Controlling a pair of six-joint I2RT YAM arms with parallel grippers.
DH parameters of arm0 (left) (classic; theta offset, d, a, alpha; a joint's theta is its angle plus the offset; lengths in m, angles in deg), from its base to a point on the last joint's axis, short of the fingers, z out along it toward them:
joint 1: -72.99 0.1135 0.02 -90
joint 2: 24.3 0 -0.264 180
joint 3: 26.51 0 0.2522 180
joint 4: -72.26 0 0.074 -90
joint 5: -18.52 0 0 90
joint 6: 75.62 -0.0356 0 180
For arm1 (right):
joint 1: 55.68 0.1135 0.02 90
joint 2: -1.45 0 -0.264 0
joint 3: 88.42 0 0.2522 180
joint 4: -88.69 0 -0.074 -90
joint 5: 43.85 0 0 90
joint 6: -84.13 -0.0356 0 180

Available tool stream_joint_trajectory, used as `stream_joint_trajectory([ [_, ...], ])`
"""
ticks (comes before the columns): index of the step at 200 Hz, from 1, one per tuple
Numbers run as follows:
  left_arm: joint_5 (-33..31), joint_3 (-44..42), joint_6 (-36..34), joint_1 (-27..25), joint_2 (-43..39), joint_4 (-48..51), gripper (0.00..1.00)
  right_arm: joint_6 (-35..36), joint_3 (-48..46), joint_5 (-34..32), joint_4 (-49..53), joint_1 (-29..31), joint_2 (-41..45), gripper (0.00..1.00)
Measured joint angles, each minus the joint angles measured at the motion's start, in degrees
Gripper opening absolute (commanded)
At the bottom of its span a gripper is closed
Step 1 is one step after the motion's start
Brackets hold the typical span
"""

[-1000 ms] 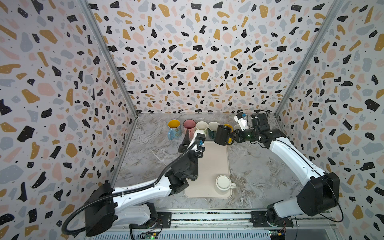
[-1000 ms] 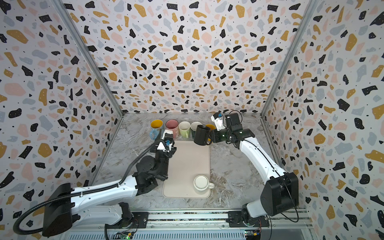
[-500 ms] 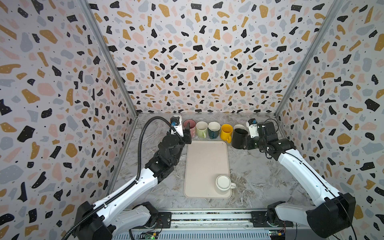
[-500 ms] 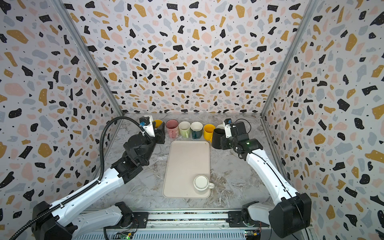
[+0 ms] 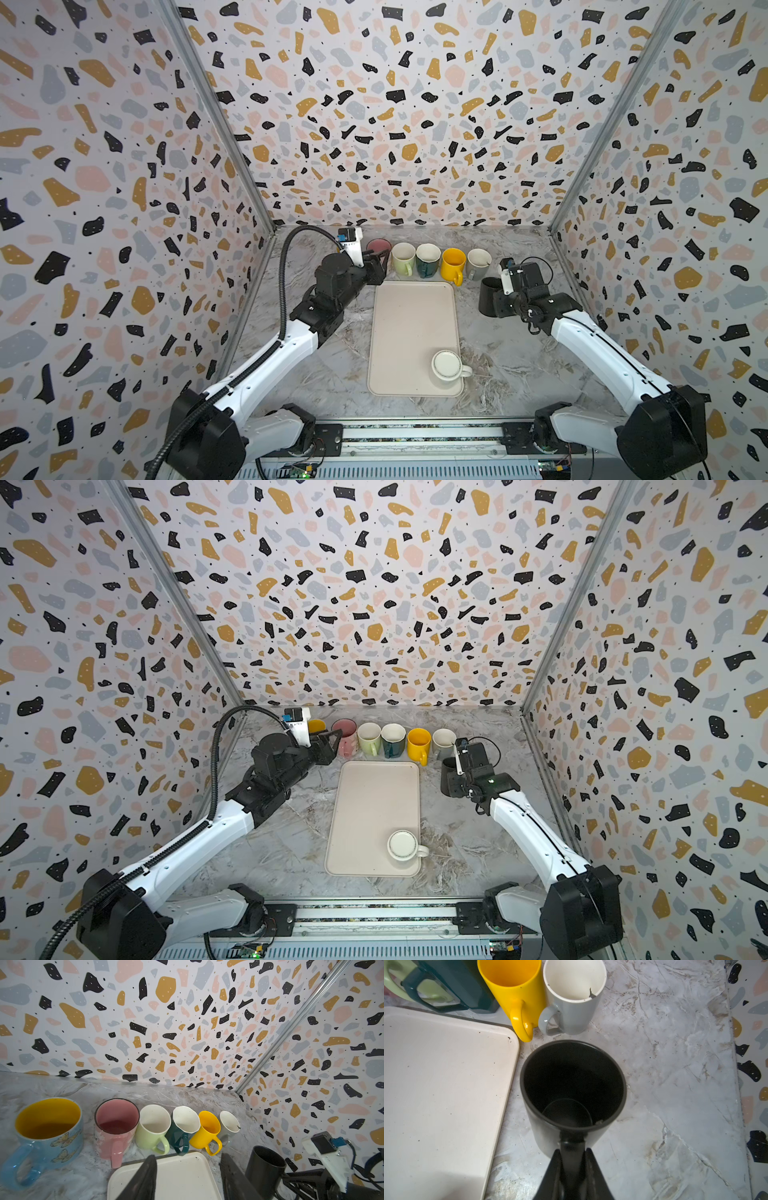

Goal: Turn the mug right side up
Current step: 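Lower the black mug onto the table beside the grey mug and open the right gripper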

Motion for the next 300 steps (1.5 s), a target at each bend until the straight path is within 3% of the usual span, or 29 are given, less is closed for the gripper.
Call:
stream_joint_trajectory([
  [62, 4.48, 0.00, 2.38, 0.35, 0.26, -1.05, 0.51, -1.38, -5.49, -0.70, -8.00, 0.00, 0.63, 0.00],
  [210, 5.18, 0.00, 3.15, 0.98, 0.31, -1.14, 0.52, -2.71, -12.83, -0.39, -20.50, 0.24, 0.48, 0.00],
  [300, 5.29, 0.00, 3.15, 0.98, 0.31, -1.11, 0.52, -2.91, -14.47, -2.38, -25.18, 3.65, -2.54, 0.00],
])
